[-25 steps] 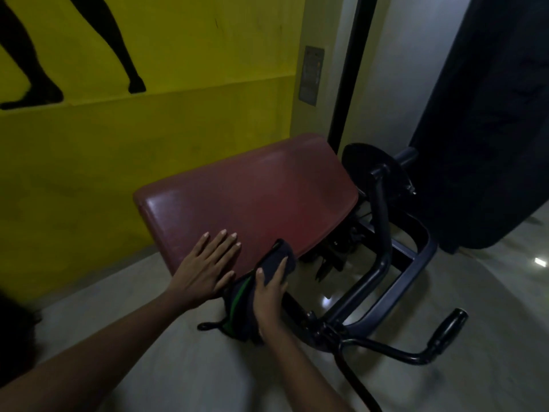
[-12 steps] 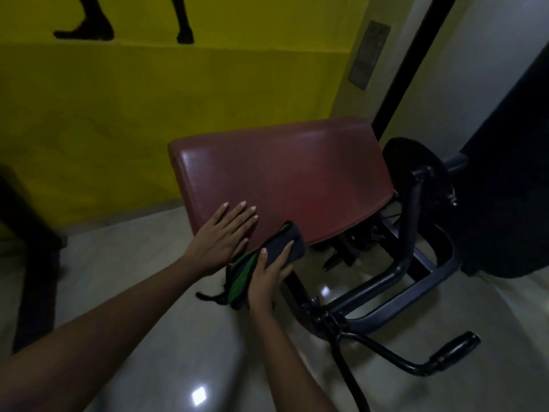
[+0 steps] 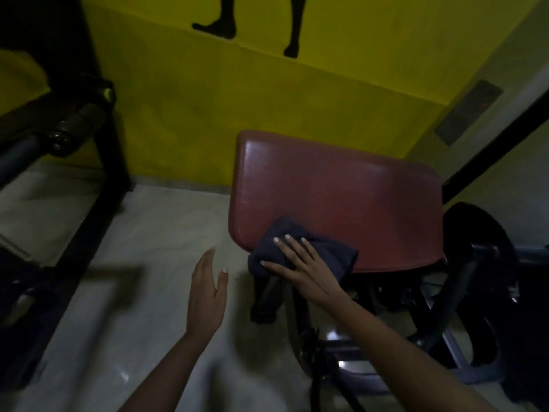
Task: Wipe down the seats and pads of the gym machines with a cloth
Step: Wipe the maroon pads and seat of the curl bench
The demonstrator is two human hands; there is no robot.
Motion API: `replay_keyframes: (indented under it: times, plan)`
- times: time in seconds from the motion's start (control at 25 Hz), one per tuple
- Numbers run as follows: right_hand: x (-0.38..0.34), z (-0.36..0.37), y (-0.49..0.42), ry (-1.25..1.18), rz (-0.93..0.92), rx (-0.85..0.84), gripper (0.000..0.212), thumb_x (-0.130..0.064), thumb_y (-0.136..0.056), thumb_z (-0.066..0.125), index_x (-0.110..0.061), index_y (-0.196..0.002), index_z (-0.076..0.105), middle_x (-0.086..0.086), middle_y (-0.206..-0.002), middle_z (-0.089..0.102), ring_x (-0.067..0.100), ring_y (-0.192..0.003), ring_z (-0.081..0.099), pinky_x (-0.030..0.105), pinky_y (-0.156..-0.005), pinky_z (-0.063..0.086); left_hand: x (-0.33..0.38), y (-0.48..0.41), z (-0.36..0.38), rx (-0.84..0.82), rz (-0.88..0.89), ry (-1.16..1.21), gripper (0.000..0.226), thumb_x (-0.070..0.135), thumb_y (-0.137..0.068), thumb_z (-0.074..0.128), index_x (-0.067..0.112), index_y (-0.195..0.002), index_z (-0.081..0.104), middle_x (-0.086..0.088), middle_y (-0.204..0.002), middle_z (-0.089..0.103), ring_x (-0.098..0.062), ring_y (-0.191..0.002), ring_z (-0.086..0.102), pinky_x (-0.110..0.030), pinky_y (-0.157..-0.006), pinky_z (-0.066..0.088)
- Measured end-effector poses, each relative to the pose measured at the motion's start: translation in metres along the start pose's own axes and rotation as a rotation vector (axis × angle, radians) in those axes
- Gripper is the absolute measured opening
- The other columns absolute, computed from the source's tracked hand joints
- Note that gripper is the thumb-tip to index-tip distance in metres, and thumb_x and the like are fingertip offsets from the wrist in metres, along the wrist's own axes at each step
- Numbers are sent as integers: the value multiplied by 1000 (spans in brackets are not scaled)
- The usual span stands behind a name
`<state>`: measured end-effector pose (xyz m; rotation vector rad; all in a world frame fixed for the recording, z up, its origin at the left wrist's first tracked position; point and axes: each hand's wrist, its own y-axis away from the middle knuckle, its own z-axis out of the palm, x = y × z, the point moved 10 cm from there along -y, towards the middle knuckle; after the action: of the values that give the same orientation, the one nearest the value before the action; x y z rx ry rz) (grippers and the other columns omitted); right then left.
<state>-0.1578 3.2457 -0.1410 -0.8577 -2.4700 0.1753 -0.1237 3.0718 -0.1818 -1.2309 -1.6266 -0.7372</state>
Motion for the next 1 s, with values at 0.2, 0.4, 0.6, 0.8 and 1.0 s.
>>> replay_keyframes:
  times: [0.2, 0.4, 0.6, 0.8, 1.0]
  plan:
    - [-29, 6, -48, 80, -372, 35, 56, -35, -78, 59, -31, -131, 42, 10, -153, 18, 35, -139, 13, 54, -112, 7, -15, 13, -16, 225, -192, 126, 46, 20, -99, 37, 10, -144, 31, -10, -149, 34, -22, -137, 32, -25, -107, 23]
    - [-34, -8, -133, -151, -375, -93, 45, -52, -73, 44, -24, -100, 68, 11, -127, 57, 31, -127, 44, 49, -111, 13, -12, 8, -27, 300, -244, 194, 48, 25, -99, 36, 14, -145, 29, -7, -150, 33, -22, -138, 32, -27, -106, 26]
    - [2, -22, -187, -202, -347, -73, 49, -55, -76, 37, -22, -94, 69, 7, -95, 59, 27, -99, 54, 38, -105, 18, 9, -40, -21, 283, -263, 255, 47, 29, -99, 35, 16, -144, 32, -7, -150, 34, -22, -138, 32, -33, -109, 28]
    - [77, -23, -250, -164, -220, -141, 58, -56, -81, 28, -19, -100, 67, 11, -108, 57, 29, -107, 49, 36, -97, 25, 31, -97, 5, 238, -287, 341, 48, 36, -100, 30, 14, -142, 38, -7, -148, 39, -22, -136, 36, -29, -108, 27]
    - [65, -25, -237, -197, -250, -27, 42, -49, -81, 39, -19, -89, 67, 9, -98, 58, 29, -100, 53, 39, -97, 29, 51, -110, 29, 273, -369, 257, 55, 46, -96, 21, 16, -136, 46, -10, -138, 51, -27, -126, 47, -34, -98, 36]
